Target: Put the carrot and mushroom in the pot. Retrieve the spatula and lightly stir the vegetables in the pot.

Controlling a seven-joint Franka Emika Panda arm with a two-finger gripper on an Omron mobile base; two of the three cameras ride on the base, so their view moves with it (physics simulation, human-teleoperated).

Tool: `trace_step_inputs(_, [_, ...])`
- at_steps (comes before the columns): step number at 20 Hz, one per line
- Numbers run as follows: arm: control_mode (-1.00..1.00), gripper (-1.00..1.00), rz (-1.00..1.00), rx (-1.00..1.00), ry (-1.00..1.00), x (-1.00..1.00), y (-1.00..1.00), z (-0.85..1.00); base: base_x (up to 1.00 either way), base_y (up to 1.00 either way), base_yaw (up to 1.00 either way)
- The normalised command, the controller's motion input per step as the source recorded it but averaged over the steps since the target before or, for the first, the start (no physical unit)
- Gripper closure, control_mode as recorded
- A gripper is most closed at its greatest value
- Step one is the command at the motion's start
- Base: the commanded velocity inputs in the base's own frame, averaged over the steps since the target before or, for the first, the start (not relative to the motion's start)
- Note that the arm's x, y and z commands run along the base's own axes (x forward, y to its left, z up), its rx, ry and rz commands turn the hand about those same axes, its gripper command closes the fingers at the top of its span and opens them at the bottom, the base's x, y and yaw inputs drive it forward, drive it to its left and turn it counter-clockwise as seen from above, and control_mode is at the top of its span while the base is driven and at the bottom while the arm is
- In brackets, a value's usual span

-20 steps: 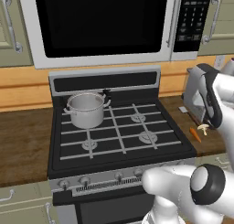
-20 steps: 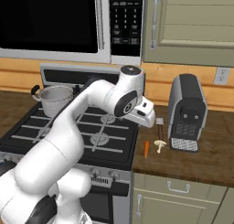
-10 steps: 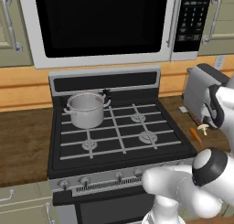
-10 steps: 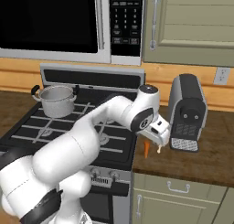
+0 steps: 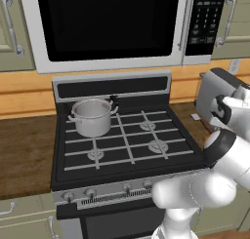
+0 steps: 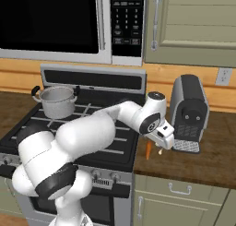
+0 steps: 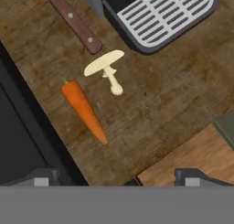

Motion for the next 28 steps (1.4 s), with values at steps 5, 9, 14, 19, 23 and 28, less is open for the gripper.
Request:
trace_step_inputs(5, [-1.00,-1.00,-0.03,0.00,0.00,0.40,-0.01,-0.32,0.00,0.00,0.00])
trace_step_inputs(9, [-1.00,-1.00,-0.04,0.00,0.00,0.33,-0.02,-0.44,0.00,0.00,0.00])
trace_step_inputs(14, [-1.00,-1.00,-0.08,0.00,0.00,0.19,-0.07,-0.41,0.00,0.00,0.00])
trace_step_inputs(19, [-1.00,-1.00,-0.09,0.00,0.00,0.18,-0.26,-0.29,0.00,0.00,0.00])
trace_step_inputs(23, [-1.00,-1.00,-0.04,0.00,0.00,0.20,-0.18,-0.25,0.00,0.00,0.00])
trace_step_inputs(28, [-1.00,-1.00,0.00,0.00,-0.01,0.28,-0.09,-0.04,0.00,0.00,0.00])
